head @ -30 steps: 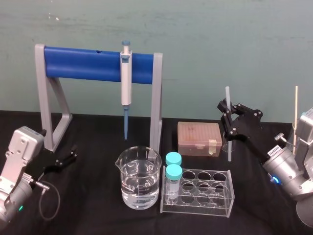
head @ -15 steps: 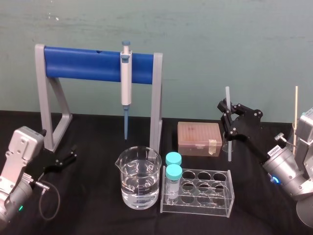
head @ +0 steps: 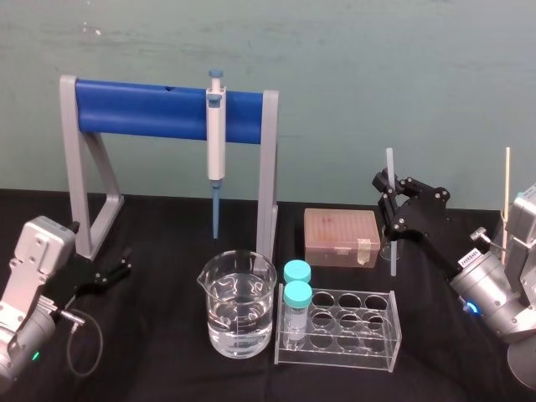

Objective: Pick up the stirring rod with one hand, then place it down.

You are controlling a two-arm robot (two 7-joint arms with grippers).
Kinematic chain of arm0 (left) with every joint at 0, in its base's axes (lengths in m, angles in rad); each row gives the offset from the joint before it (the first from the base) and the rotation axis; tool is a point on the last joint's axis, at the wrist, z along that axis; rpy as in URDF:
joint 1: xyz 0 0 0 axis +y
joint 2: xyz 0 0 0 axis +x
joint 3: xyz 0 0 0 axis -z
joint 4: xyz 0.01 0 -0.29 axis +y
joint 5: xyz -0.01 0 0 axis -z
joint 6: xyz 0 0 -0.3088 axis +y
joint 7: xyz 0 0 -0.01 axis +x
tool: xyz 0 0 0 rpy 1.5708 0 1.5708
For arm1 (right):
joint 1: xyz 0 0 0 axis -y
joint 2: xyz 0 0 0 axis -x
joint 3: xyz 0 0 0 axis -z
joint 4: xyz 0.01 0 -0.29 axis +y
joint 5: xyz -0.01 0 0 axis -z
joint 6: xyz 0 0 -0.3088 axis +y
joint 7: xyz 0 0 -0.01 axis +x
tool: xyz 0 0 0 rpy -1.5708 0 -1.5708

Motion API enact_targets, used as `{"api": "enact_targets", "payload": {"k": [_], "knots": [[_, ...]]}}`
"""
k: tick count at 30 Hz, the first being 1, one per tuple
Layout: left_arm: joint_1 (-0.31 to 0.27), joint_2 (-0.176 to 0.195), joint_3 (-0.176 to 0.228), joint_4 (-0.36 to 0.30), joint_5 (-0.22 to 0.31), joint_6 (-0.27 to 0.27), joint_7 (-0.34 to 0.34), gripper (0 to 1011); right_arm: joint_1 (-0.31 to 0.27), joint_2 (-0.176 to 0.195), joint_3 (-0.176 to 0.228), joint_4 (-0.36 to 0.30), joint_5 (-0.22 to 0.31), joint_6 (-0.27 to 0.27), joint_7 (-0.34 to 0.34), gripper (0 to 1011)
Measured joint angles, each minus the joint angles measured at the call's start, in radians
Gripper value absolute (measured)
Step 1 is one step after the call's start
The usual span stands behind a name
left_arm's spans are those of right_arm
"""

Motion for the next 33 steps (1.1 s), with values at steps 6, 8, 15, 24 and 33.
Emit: {"api": "enact_targets", "payload": {"k": [6, 8, 15, 24, 33], "knots": [[0.0, 0.0, 0.0, 0.0, 0.0, 0.0, 0.0, 1000, -0.002, -0.001, 0.003, -0.002, -0.002, 0.001, 0.002, 70], [0.0, 0.0, 0.0, 0.0, 0.0, 0.0, 0.0, 1000, -0.007, -0.003, 0.006, -0.009, -0.005, 0.001, 0.008, 70], [0.0, 0.0, 0.0, 0.0, 0.0, 0.0, 0.0, 1000, -0.035, -0.004, 0.009, -0.054, -0.001, 0.002, 0.034, 70], [0.0, 0.0, 0.0, 0.0, 0.0, 0.0, 0.0, 1000, -0.057, 0.0, 0.0, -0.087, 0.005, 0.012, 0.056, 70], [0.0, 0.0, 0.0, 0.0, 0.0, 0.0, 0.0, 1000, -0.057, 0.006, -0.02, -0.084, 0.019, 0.033, 0.081, 70]]}}
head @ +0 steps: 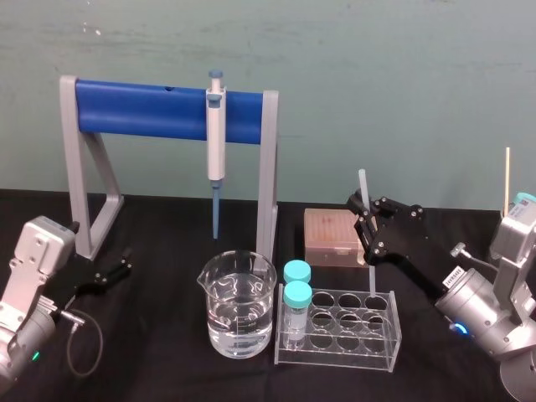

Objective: Pick up the stirring rod with one hand, then place it down.

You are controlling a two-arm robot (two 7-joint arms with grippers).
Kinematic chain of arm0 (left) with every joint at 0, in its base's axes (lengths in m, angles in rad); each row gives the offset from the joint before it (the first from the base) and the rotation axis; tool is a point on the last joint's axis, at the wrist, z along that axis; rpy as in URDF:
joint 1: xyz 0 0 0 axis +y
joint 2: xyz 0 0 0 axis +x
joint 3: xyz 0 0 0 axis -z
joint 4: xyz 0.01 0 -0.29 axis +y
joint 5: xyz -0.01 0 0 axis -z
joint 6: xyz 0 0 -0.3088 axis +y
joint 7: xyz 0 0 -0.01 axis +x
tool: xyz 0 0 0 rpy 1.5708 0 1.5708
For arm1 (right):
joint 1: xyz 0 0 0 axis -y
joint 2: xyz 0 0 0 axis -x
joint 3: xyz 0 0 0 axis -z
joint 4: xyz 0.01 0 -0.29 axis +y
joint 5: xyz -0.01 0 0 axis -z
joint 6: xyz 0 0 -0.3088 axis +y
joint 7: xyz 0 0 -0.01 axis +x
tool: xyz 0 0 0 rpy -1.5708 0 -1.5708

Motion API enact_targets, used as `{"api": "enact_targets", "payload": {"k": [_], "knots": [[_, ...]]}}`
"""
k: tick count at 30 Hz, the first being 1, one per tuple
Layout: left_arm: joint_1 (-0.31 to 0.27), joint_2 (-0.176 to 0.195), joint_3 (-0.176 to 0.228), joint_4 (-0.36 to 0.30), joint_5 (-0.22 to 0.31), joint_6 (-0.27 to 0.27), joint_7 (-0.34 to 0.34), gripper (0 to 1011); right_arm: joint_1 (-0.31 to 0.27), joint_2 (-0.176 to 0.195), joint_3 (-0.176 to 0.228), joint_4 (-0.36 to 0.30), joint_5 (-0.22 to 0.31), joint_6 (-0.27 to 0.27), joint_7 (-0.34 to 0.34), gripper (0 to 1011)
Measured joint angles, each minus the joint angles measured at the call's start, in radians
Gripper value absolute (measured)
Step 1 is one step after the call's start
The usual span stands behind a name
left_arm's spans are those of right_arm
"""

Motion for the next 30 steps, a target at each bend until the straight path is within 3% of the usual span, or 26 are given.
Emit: {"api": "enact_targets", "payload": {"k": [30], "knots": [[0.0, 0.0, 0.0, 0.0, 0.0, 0.0, 0.0, 1000, 0.043, 0.026, -0.06, 0.089, -0.03, 0.099, -0.001, 70]]}}
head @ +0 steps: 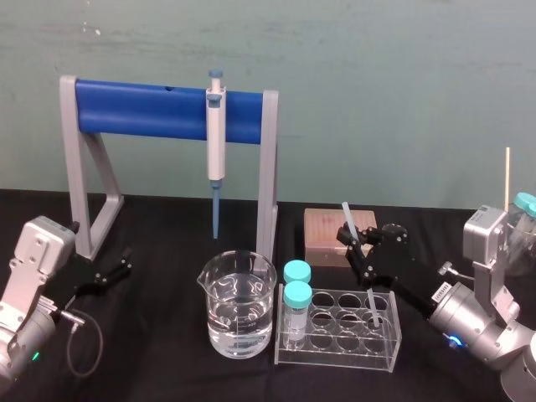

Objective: Pick up the stirring rod with one hand, then place it down.

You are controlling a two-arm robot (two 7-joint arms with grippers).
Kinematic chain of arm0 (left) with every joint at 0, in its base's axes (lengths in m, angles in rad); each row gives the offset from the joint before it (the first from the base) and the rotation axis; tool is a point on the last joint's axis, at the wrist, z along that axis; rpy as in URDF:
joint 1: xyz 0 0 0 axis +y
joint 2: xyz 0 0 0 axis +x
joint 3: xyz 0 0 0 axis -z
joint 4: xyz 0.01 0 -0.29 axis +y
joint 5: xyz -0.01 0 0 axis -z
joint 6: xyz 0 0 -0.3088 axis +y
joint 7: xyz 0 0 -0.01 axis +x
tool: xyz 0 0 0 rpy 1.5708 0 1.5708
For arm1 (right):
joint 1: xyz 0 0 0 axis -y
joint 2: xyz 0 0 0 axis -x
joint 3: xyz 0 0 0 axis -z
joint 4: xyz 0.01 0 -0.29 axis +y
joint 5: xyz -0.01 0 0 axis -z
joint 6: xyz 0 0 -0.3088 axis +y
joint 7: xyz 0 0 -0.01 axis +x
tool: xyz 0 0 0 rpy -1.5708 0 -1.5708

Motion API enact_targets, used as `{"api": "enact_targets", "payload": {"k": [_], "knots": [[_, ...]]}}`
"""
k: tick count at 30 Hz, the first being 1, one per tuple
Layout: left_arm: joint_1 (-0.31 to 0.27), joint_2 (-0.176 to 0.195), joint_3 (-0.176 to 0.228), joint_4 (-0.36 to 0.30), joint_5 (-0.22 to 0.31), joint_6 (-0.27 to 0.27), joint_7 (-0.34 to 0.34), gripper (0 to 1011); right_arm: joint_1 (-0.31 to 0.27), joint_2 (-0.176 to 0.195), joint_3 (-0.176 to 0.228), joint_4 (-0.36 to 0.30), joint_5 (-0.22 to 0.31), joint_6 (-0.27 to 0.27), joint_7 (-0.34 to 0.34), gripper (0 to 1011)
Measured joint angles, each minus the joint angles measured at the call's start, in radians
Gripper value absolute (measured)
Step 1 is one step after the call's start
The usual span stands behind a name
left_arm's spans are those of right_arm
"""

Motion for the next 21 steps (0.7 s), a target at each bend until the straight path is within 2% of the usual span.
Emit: {"api": "enact_targets", "payload": {"k": [8, 21], "knots": [[0.0, 0.0, 0.0, 0.0, 0.0, 0.0, 0.0, 1000, 0.003, 0.01, -0.004, 0.0, -0.004, 0.069, -0.029, 70], [0.0, 0.0, 0.0, 0.0, 0.0, 0.0, 0.0, 1001, 0.002, 0.009, -0.004, -0.003, -0.004, 0.068, -0.031, 70]]}}
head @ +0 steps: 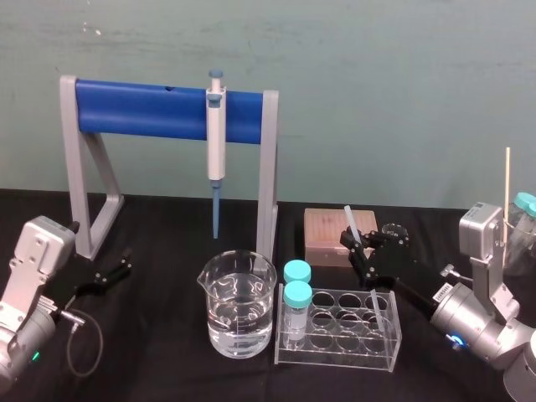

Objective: Pick up the stirring rod with one hand, then place it down.

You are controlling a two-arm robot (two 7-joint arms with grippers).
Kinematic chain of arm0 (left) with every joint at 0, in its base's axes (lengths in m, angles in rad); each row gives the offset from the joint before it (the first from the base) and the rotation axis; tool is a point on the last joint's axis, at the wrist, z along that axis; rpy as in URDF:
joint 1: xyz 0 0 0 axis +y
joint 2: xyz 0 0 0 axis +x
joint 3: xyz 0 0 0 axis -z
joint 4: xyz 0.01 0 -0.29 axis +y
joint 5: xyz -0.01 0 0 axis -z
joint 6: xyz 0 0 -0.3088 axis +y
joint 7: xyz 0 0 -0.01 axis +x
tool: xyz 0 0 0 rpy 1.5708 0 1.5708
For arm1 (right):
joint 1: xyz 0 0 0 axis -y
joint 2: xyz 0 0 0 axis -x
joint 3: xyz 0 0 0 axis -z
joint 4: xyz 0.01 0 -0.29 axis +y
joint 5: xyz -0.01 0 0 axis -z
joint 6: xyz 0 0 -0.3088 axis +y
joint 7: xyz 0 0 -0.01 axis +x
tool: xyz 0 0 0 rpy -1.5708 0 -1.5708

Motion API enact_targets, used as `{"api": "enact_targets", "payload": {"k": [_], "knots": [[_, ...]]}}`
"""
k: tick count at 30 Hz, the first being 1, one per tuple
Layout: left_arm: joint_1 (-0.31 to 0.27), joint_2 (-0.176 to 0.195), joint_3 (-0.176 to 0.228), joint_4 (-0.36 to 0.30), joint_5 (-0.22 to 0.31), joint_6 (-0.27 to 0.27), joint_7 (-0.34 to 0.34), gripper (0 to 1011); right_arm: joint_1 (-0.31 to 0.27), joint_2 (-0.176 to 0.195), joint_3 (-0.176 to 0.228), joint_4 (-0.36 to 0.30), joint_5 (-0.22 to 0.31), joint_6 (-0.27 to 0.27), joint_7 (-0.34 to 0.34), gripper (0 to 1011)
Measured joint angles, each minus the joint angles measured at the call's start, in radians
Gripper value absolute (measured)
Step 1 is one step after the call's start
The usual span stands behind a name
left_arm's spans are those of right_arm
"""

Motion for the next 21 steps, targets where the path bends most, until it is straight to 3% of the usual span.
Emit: {"api": "enact_targets", "payload": {"k": [12, 18, 21], "knots": [[0.0, 0.0, 0.0, 0.0, 0.0, 0.0, 0.0, 1000, -0.001, -0.001, 0.001, 0.0, 0.001, -0.006, 0.003, 103], [0.0, 0.0, 0.0, 0.0, 0.0, 0.0, 0.0, 1000, -0.001, -0.001, 0.001, 0.0, 0.001, -0.006, 0.004, 324], [0.0, 0.0, 0.0, 0.0, 0.0, 0.0, 0.0, 1000, -0.001, -0.001, 0.001, 0.0, 0.001, -0.007, 0.004, 382]]}}
